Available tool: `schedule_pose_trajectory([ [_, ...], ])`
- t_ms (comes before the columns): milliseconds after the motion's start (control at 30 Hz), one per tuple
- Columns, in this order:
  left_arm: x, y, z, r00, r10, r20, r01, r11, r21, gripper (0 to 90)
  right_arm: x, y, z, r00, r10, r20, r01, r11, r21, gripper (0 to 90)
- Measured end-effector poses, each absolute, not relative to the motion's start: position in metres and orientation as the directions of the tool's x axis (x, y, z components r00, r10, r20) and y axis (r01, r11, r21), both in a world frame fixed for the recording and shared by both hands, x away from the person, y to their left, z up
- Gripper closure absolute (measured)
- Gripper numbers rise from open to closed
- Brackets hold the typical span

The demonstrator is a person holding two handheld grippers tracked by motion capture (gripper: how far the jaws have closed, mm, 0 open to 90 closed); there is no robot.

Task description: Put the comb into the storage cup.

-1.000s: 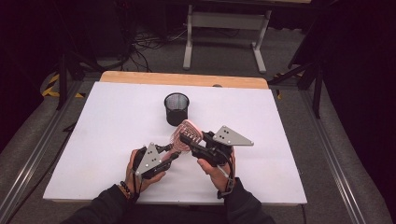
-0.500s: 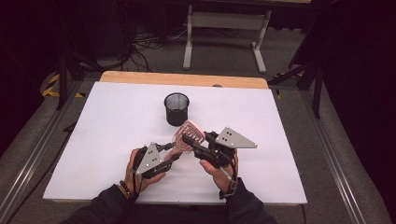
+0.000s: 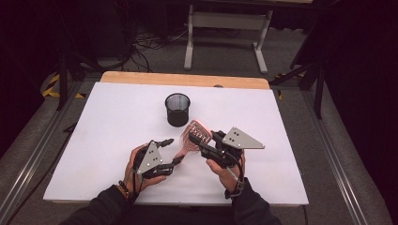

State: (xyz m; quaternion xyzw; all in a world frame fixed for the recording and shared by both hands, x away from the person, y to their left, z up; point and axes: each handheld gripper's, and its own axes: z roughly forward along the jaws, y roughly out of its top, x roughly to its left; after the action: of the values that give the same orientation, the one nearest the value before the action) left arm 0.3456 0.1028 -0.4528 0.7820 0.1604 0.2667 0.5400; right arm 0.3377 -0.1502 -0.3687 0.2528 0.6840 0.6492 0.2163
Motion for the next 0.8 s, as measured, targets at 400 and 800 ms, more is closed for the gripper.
schedule_pose_trajectory([
  [400, 0.349, 0.104, -0.451, 0.826, 0.517, 0.223, -0.011, -0.382, 0.924, 19.8, 0.334, -0.159, -0.364, -0.760, 0.649, -0.025, 0.021, 0.063, 0.998, 63.4],
  [800, 0.357, 0.121, -0.445, 0.836, 0.516, 0.187, 0.014, -0.361, 0.933, 11.2, 0.333, -0.174, -0.358, -0.724, 0.687, -0.056, -0.008, 0.073, 0.997, 63.4],
])
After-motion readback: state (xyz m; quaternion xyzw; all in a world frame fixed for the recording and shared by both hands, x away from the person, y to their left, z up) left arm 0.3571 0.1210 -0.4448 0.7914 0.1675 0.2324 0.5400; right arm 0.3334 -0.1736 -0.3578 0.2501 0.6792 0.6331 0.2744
